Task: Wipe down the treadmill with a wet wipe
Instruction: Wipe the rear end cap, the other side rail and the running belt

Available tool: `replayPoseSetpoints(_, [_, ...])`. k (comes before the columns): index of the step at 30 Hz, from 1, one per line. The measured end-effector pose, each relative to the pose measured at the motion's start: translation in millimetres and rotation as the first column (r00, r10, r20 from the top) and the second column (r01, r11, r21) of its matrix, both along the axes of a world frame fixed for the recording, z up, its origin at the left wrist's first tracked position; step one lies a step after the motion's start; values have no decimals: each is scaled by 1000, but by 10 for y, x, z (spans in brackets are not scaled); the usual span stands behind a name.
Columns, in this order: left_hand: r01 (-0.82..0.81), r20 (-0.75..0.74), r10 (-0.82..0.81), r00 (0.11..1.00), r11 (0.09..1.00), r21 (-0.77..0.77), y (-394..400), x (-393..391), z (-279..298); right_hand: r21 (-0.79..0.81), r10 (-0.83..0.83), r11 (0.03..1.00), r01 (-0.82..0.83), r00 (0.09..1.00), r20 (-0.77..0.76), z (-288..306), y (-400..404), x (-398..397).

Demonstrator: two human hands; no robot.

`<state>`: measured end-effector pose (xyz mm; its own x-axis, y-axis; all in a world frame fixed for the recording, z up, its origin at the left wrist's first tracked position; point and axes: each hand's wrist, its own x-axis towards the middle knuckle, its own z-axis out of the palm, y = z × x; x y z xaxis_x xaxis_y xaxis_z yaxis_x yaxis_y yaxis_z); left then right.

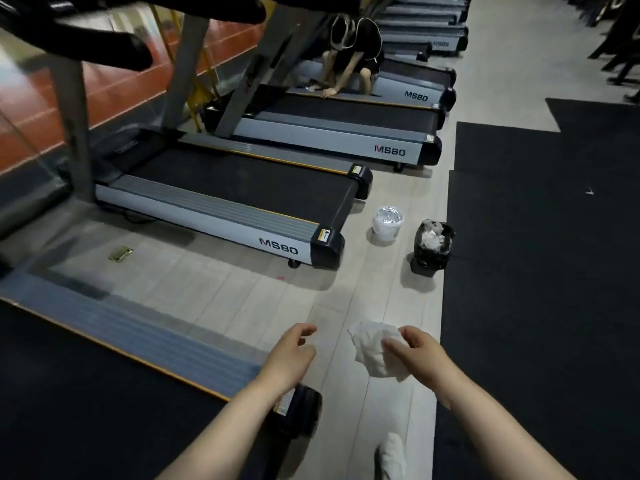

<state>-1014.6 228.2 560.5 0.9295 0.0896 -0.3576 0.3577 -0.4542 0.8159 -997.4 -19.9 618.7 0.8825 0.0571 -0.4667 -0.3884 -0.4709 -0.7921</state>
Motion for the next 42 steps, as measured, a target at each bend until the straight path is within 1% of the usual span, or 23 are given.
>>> replayPoseSetpoints(2, [-18, 29, 18, 999, 1000, 4, -34, 362, 22, 14, 26, 1000, -26, 1000, -6, -18, -32, 435])
replayPoseSetpoints(5, [-96, 61, 96, 994, 995, -2, -89, 949, 64, 31, 89, 996, -89, 996, -7, 8, -89, 1161])
replayPoseSetpoints(10, [-207, 65, 202, 977, 973, 97, -84, 1761, 137, 14, 223, 975, -223, 975, 11, 124, -39, 2413])
replayPoseSetpoints(13, [-291, 72, 285, 956, 950, 110, 52, 2131, 163, -14, 325, 946, -325, 945, 22, 168, 141, 3080])
replayPoseSetpoints(17, [-445, 87, 438, 895, 890, 97, 416, 2568, 128, -7, 437, 900, -437, 899, 34, 147, 573, 3834])
replayPoseSetpoints(20, [-523, 88, 516, 852, 848, 89, 737, 2933, 50, -15, 514, 858, -514, 858, 8, 59, 972, 4361])
replayPoseSetpoints(26, [-528, 126, 513, 849, 818, 228, 1474, 3762, -94, -46, 594, 804, -593, 805, 3, 28, 1829, 5314])
replayPoseSetpoints(30, [-586, 136, 570, 810, 777, 230, 2011, 4154, 5, -85, 662, 748, -658, 749, 26, 32, 2511, 5938])
replayPoseSetpoints(34, [-675, 160, 656, 737, 704, 221, 2609, 4288, 172, -92, 755, 653, -752, 655, 2, 0, 3312, 6432])
replayPoseSetpoints(37, [-737, 171, 719, 674, 638, 221, 3055, 4335, 224, -109, 812, 581, -807, 583, 15, -36, 3971, 6738])
replayPoseSetpoints(40, [-808, 180, 792, 583, 544, 227, 3473, 4416, 217, -165, 887, 459, -873, 462, 25, -27, 4647, 7015])
replayPoseSetpoints(42, [-852, 174, 839, 516, 481, 207, 3741, 4478, 197, -164, 921, 387, -907, 388, 27, -34, 5129, 7202])
